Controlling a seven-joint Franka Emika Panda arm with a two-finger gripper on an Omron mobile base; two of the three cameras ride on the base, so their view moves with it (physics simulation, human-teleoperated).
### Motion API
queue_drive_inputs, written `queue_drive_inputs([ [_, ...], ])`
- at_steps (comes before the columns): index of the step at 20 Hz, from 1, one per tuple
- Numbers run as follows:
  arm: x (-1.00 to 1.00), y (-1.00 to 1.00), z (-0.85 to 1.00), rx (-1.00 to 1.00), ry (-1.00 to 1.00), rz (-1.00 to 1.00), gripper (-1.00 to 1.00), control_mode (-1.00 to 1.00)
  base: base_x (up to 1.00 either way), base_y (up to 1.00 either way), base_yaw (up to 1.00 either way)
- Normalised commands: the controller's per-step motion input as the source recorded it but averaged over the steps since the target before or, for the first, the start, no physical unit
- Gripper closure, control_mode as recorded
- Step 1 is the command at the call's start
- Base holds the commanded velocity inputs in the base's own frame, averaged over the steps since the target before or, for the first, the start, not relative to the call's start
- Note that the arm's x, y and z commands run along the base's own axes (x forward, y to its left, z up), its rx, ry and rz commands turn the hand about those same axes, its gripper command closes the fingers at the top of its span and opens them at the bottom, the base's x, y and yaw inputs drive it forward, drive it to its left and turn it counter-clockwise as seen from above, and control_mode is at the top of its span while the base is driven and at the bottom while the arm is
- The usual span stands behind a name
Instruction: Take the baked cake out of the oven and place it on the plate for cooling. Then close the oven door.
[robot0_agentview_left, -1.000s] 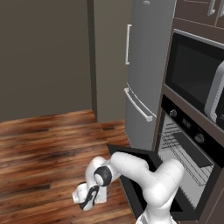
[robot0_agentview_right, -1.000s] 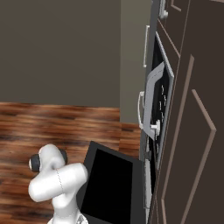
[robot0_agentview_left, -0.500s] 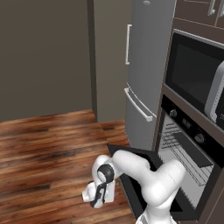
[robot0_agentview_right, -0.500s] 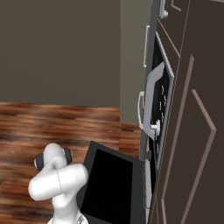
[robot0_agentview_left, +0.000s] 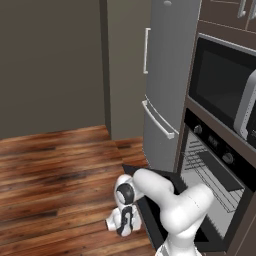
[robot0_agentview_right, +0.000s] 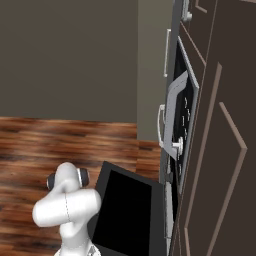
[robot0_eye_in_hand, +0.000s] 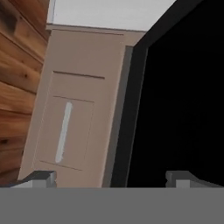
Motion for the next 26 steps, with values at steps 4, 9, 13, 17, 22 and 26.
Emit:
queue_drive_inputs([
  [4,0.05,-0.42,-0.04,-0.19,-0.17,-0.03,-1.00,-1.00,0.00,0.00,0.00],
  [9,0.03,-0.40,0.14,-0.30,-0.26,-0.09,-1.00,-1.00,0.00,0.00,0.00],
  [13,0.00,-0.31,0.39,-0.34,-0.27,-0.12,-1.00,-1.00,0.00,0.00,0.00],
  [17,0.00,-0.25,0.50,-0.33,-0.27,-0.12,-1.00,-1.00,0.00,0.00,0.00],
  [22,0.00,-0.28,0.57,-0.34,-0.27,-0.14,-1.00,-1.00,0.00,0.00,0.00],
  [26,0.00,-0.45,0.58,-0.38,-0.26,-0.15,-1.00,-1.00,0.00,0.00,0.00],
])
